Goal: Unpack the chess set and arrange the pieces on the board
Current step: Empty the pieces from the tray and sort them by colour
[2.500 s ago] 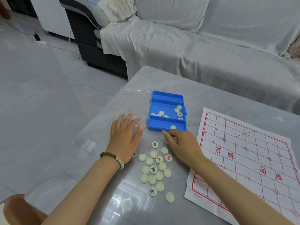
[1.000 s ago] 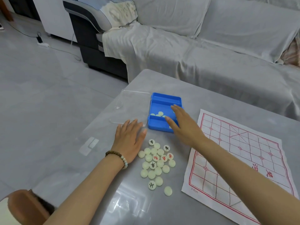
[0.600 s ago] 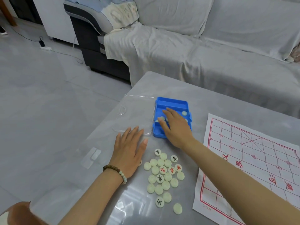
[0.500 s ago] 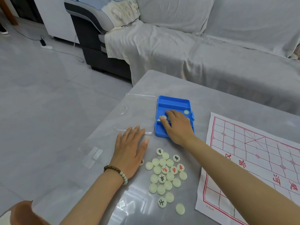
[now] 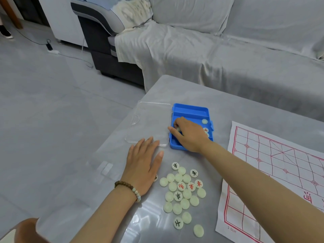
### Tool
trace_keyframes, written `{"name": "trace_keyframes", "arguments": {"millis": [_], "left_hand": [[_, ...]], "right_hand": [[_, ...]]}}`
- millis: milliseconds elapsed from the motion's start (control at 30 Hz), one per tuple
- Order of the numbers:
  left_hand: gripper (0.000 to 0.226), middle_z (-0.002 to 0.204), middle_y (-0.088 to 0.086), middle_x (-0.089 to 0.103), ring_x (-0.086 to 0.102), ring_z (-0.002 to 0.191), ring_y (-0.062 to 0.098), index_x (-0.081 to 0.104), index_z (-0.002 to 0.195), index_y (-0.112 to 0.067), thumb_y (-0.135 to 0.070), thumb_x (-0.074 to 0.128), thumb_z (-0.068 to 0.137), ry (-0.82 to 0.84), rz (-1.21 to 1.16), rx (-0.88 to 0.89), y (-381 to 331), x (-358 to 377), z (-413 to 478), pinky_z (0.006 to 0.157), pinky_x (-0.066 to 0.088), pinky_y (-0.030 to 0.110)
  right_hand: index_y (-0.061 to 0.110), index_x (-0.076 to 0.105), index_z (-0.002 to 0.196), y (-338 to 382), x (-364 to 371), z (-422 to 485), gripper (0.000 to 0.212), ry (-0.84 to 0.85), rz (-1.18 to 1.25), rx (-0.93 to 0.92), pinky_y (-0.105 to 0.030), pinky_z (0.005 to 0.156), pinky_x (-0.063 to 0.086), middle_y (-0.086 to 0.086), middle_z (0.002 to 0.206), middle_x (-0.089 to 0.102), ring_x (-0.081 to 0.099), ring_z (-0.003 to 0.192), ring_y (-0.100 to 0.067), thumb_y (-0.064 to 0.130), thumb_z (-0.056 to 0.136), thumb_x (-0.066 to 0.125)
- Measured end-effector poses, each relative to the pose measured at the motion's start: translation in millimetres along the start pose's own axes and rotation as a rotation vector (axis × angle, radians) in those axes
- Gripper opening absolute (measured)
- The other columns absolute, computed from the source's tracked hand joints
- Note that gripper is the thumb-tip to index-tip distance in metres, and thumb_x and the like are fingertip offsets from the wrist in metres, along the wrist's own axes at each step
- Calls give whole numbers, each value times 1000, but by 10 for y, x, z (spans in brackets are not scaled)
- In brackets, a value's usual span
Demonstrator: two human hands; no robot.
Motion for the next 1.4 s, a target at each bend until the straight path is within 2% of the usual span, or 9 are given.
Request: {"name": "trace_keyframes", "arguments": {"millis": [300,500,633,867,967,1100,1200,1300,1400], "left_hand": [[79,153,-13,14,2,141,7,24,143,-33,-65,-5,76,3,-1,-15,-15,-15,10,114,1,26],[75,153,-13,15,3,141,8,25,143,-33,-63,-1,80,10,1,-14,-14,-15,19,114,1,26],[80,153,-12,15,4,140,7,25,143,-33,-64,-5,76,8,6,-6,-19,-18,16,113,-1,24],[66,153,-11,15,4,141,8,24,143,-32,-55,6,84,33,21,-12,-33,-31,26,113,0,25],[68,154,-11,14,3,141,9,23,144,-32,-58,3,84,54,24,-11,-25,-25,18,114,0,27],[58,154,-9,12,2,142,10,22,144,-31,-54,8,93,62,35,-13,-28,-17,6,115,0,28],[57,154,-8,13,2,142,11,25,144,-30,-52,12,93,36,27,-25,-31,-44,-2,115,0,29],[60,154,-8,13,0,142,11,24,144,-29,-54,9,92,33,44,-37,-51,-31,-21,116,-1,31],[70,155,-6,12,-1,142,13,23,144,-28,-55,4,83,33,68,-31,-83,-19,-31,117,-1,33]], "right_hand": [[19,44,79,-52,10,32,31,-21,105,5,-29,57,28,9,65,44,45,63,-16,42,98,36],[19,60,89,-92,-19,46,26,-62,218,7,-19,59,33,11,84,50,47,68,-6,42,93,48],[15,46,78,-106,16,49,32,-39,176,23,-31,57,35,6,66,48,44,60,-15,43,95,44],[15,42,61,-127,-17,56,44,-74,140,52,-29,48,25,3,53,39,38,53,-15,41,97,41],[18,27,55,-200,-173,2,48,-210,329,121,-31,52,25,4,49,27,26,49,-13,37,97,43],[19,25,57,-147,-531,-299,47,-459,538,122,-27,51,23,6,50,23,22,48,-11,33,97,45],[16,35,58,9,-432,-681,44,-324,538,38,-27,52,29,3,52,32,30,50,-9,35,96,44],[16,50,65,-57,-187,-1061,39,-155,286,45,-25,55,35,4,55,46,40,52,-9,41,94,45],[21,54,78,-150,-113,-1254,27,-124,81,29,-18,56,37,13,65,48,45,59,-4,43,93,48]]}}
Point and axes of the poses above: each hand's wrist, its own z-axis towards the middle knuckle, its own x-axis out of the palm, y = z × x, the point moved 8 cm from there along z, towards the middle knuckle
